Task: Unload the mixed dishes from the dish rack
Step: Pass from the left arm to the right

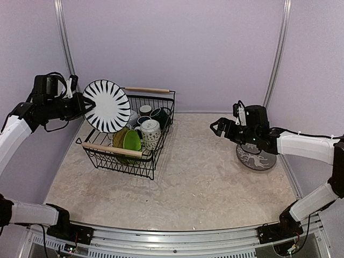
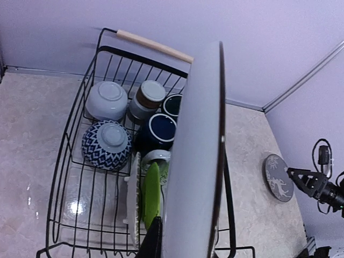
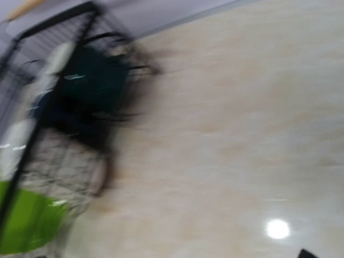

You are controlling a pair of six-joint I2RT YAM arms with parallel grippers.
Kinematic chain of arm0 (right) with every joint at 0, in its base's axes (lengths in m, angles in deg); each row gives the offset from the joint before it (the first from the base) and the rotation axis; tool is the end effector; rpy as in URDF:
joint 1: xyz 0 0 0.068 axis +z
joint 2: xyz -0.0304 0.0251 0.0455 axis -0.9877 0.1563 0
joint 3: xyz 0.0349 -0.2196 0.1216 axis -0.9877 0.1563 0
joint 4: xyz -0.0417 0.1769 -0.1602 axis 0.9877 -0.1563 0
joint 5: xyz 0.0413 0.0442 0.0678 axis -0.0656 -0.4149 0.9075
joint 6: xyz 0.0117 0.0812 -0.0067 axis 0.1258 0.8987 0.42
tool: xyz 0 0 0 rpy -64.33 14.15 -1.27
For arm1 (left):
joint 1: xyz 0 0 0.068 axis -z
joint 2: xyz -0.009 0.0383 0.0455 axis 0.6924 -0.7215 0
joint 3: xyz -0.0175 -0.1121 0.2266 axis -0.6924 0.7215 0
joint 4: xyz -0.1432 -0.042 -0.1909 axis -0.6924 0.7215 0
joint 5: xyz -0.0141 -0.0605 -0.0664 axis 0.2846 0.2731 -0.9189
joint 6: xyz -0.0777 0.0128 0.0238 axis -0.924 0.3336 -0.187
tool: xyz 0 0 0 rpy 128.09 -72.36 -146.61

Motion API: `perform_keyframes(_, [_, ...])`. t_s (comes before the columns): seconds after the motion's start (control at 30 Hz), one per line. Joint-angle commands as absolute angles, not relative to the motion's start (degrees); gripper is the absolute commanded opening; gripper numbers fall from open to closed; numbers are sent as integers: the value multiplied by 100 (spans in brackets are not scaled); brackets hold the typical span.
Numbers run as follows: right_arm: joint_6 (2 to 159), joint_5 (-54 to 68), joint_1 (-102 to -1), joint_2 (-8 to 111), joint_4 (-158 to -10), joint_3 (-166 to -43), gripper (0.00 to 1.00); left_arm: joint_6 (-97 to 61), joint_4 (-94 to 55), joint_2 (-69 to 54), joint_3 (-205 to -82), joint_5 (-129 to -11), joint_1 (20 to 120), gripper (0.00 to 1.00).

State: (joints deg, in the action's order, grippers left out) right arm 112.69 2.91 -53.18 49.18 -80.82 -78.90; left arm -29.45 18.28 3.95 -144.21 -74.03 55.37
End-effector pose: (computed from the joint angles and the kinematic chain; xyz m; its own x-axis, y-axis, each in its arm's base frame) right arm 0.2893 0.1582 0.2329 -0.6299 0.3736 -0.6809 -0.1598 0.7956 0.5844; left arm 0.2477 -0.0662 0.3605 -0.5566 -0.2726 -0.7848 0.1806 0.8823 -0.4346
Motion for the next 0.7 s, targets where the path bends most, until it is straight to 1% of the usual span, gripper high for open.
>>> perform_keyframes(0.0, [11808, 1280, -4904, 5317, -6768, -8054, 99, -3585, 307, 457, -14391, -9315, 5428, 0])
perform_keyframes(0.17, [12106, 1634, -4380, 5737, -6179, -8533, 100, -4064, -109, -23, -14333, -10403, 5489, 0])
perform_keyframes(0.33, [12387, 1944, -4009, 6183, -5615, -8974, 100, -4106, -119, -399, -14392, -10736, 5823, 0])
perform_keyframes(0.5, [12754, 2275, -3841, 6636, -4998, -9163, 98, -3917, 114, -690, -14544, -10820, 6298, 0])
perform_keyframes(0.57, [12899, 2388, -3820, 6811, -4801, -9206, 95, -3886, 148, -788, -14581, -10893, 6441, 0])
perform_keyframes(0.63, [13019, 2470, -3782, 6977, -4681, -9263, 90, -3893, 141, -896, -14595, -10976, 6568, 0])
perform_keyframes(0.67, [13075, 2519, -3772, 7055, -4611, -9281, 85, -3886, 159, -930, -14611, -10997, 6627, 0])
